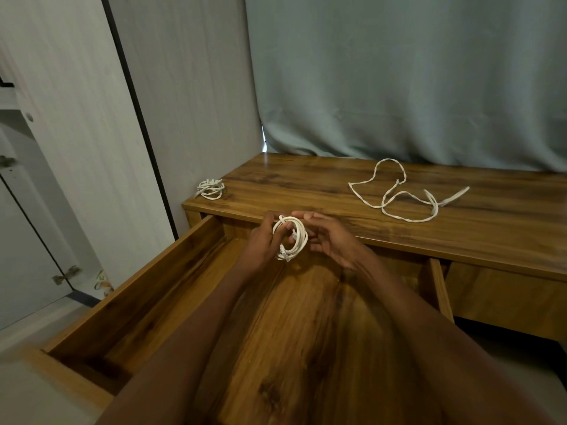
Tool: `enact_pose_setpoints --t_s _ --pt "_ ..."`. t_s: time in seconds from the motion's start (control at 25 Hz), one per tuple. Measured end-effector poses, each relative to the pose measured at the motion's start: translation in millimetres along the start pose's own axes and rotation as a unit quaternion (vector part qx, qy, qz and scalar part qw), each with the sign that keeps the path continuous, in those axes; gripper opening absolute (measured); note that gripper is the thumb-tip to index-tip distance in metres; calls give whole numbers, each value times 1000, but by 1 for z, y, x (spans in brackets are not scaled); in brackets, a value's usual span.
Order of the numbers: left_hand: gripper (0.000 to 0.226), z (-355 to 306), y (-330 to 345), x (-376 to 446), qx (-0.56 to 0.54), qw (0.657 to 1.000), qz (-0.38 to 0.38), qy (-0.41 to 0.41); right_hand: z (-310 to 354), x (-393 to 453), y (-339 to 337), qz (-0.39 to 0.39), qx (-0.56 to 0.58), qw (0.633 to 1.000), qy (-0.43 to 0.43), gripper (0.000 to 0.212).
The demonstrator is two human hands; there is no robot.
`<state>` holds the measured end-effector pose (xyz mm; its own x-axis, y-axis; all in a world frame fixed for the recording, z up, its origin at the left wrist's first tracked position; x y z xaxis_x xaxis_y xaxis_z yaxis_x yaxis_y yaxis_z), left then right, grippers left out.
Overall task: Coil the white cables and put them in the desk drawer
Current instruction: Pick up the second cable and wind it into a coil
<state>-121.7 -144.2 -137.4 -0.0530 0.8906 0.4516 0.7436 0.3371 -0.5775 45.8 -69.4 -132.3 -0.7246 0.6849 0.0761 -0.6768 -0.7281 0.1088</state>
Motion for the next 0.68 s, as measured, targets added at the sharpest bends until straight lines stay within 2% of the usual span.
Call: enact_pose_setpoints --t_s 0.16,0.32,0.48,0.68 --pt "31 12 -4 4 31 999 -14 -19 -4 -2 10 67 -65 996 5 61" --pt "37 16 -2 5 109 993 -10 -43 -12 4 23 39 -111 993 -3 79" --pt "36 12 -4 4 59 997 -28 -37 -12 6 16 29 -76 996 -19 73" --pt "27 12 -4 4 -105 993 -38 -47 -4 2 14 37 -54 996 -59 56"
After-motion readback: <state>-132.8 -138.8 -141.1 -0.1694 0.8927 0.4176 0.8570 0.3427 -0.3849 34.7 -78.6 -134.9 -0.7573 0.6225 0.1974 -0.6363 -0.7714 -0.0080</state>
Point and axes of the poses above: each hand's wrist, its own x-axis towards the middle knuckle, its own y-axis out of the palm, z = x × y, the point moved 2 cm from there along x, towards the middle knuckle, and after that the axes turned 5 degrees about z, right-handed, at the moved point
